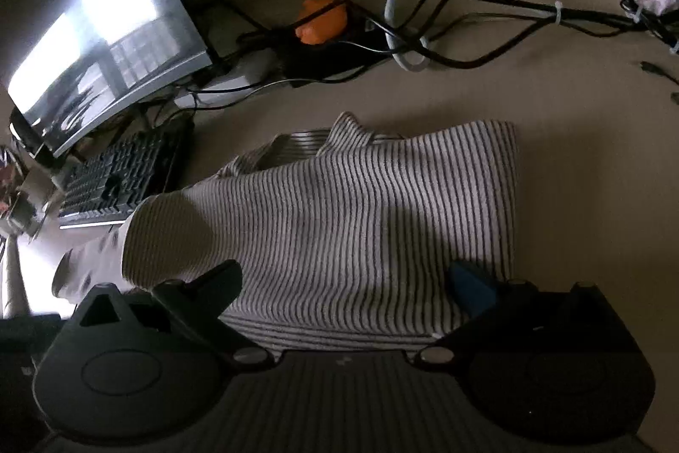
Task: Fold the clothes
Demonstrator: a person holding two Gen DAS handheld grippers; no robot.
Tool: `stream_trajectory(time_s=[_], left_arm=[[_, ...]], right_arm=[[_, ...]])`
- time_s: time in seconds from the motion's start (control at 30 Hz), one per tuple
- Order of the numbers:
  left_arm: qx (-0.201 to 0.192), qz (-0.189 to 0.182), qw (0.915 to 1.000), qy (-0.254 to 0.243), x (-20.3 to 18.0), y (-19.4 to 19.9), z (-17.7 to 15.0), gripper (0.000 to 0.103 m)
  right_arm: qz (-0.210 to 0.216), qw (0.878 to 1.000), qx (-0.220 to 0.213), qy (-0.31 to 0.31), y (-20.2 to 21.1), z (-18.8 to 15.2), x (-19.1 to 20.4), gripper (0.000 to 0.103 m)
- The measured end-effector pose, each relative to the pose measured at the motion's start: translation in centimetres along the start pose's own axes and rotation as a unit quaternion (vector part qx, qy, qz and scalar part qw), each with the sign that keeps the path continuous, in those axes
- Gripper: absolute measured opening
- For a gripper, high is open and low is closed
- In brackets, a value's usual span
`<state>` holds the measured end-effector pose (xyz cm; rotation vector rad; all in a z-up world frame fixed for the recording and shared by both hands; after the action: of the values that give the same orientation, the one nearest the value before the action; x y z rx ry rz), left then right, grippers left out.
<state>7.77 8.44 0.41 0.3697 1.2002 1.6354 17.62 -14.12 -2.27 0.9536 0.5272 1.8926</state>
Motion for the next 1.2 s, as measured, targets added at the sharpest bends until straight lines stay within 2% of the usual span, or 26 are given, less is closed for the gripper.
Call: stream_trajectory(time_s=[0.03,0.13,0.23,0.33,0.47,0.57,0.67,0.73,0.8,0.87,0.9,0.93,1.0,1.1,1.13,1.2], left_arm=[[0.011,0.001,0.9999,0.007,0.4,-0.2,-0.3,0.101],[0.002,-0.002,1.0000,-0.002,0.7,0.5,-1.5,0.101],[-0.009,-0.010,0.9998,-0.013,0.6,0.7,-2.1,0.102],[-0.015,-0.012,0.9993,-0.032,0.4,0.8,-2.4,0.103],[-0.020,-0.017,0.9987,-0.043,0.3,0.9,-2.5,0.103],[-0.020,-0.020,0.9985,-0.047,0.3,0.9,-2.4,0.103],[-0.022,-0.031,0.9977,-0.056,0.4,1.0,-2.7,0.103],[-0.028,-0.042,0.9968,-0.062,0.6,1.2,-2.9,0.103],[-0.026,-0.065,0.9970,-0.033,1.5,1.6,-2.6,0.103],[-0.039,-0.099,0.9930,0.051,4.1,2.7,-1.9,0.103],[-0.059,-0.100,0.9896,0.084,5.7,3.5,-1.4,0.103],[-0.081,-0.097,0.9853,0.115,7.4,4.4,-0.9,0.103],[-0.129,-0.047,0.9809,0.138,10.7,6.0,0.4,0.100],[-0.179,0.055,0.9749,0.120,14.7,7.3,2.7,0.067],[-0.189,0.088,0.9712,0.115,15.9,7.5,3.4,0.069],[-0.185,0.109,0.9658,0.145,18.1,7.1,4.0,0.078]], right_arm=[[-0.007,1.000,0.008,0.006,-0.2,0.0,0.3,0.103],[-0.034,0.998,0.034,0.051,-1.1,-0.2,1.3,0.103],[-0.071,0.987,0.062,0.131,-1.8,-1.0,3.0,0.103],[-0.067,0.986,0.040,0.148,-1.0,-0.2,4.5,0.103],[-0.047,0.992,-0.010,0.119,-0.6,2.0,5.3,0.103],[-0.040,0.998,0.020,0.048,-3.1,2.3,3.7,0.103],[-0.042,0.998,0.007,0.036,-3.8,2.0,3.0,0.103],[-0.046,0.997,0.018,0.057,-3.8,1.9,3.4,0.103],[-0.046,0.995,0.029,0.082,-3.8,1.8,3.7,0.103],[-0.041,0.994,0.031,0.096,-3.8,1.7,3.7,0.103],[-0.038,0.994,0.029,0.098,-3.7,1.7,3.7,0.103],[-0.034,0.994,0.027,0.100,-3.7,1.7,3.7,0.103],[-0.032,0.993,0.021,0.109,-3.5,1.4,3.8,0.103],[-0.046,0.990,0.012,0.132,-3.3,0.8,4.1,0.103],[-0.050,0.988,0.012,0.142,-3.4,0.7,4.3,0.103],[-0.059,0.986,0.011,0.158,-3.5,0.4,4.6,0.103]])
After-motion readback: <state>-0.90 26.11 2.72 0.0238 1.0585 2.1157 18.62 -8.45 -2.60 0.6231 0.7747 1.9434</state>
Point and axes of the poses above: each gripper's, at about its wrist camera, not at the fingertips, and y roughly against the way its jaws point, x to its left, z to its top, the point moved 5 cm from there along -y, roughly the way its jaws point, and after that the axes turned 5 degrees about -x, right-handed, at the moved point
